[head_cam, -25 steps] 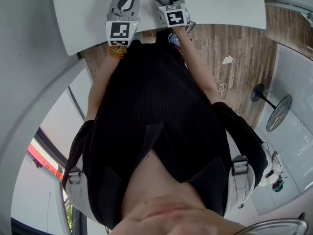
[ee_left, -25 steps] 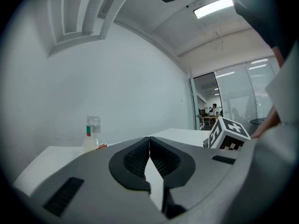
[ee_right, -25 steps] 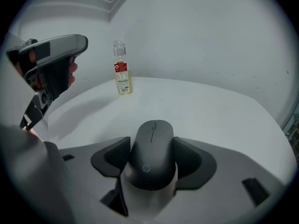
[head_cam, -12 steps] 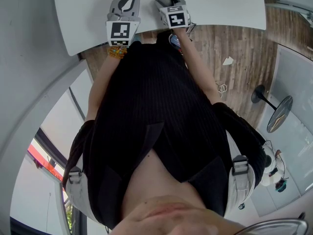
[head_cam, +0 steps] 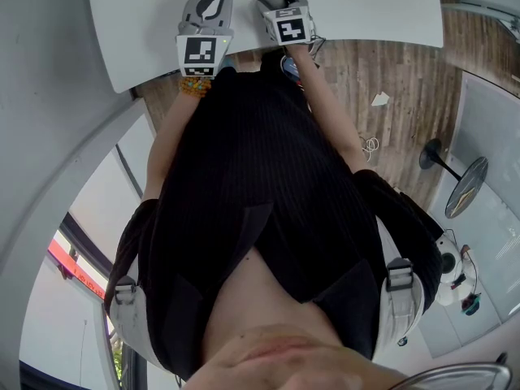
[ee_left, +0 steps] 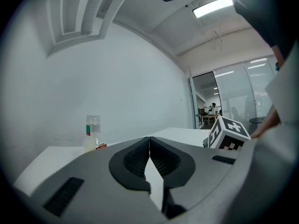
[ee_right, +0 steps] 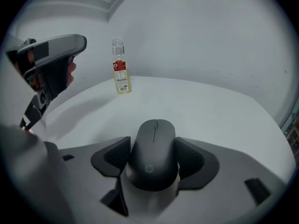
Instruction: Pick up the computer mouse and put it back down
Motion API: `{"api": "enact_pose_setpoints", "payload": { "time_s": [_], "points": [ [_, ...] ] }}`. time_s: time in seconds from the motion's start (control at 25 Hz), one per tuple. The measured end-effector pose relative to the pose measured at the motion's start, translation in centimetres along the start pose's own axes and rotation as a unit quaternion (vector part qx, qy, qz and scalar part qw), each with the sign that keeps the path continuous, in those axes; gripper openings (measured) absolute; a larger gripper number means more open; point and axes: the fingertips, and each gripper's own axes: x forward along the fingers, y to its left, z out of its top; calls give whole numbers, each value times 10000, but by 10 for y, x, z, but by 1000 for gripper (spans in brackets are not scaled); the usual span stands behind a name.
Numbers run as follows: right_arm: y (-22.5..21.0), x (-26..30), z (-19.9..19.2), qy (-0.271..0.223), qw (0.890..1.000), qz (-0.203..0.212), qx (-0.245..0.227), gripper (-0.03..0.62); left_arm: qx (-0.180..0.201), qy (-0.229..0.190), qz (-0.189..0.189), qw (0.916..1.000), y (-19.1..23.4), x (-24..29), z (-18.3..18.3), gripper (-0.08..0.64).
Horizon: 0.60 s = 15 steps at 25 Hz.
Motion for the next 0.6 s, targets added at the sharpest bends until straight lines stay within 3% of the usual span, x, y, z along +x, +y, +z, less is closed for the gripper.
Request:
{"api": "enact_pose_setpoints", "payload": {
  "time_s": [0.6],
  "points": [
    [4, 3, -3, -81, 10000, -46, 2, 281, -8, -1, -22, 10000, -2, 0, -2, 14]
  ]
}}
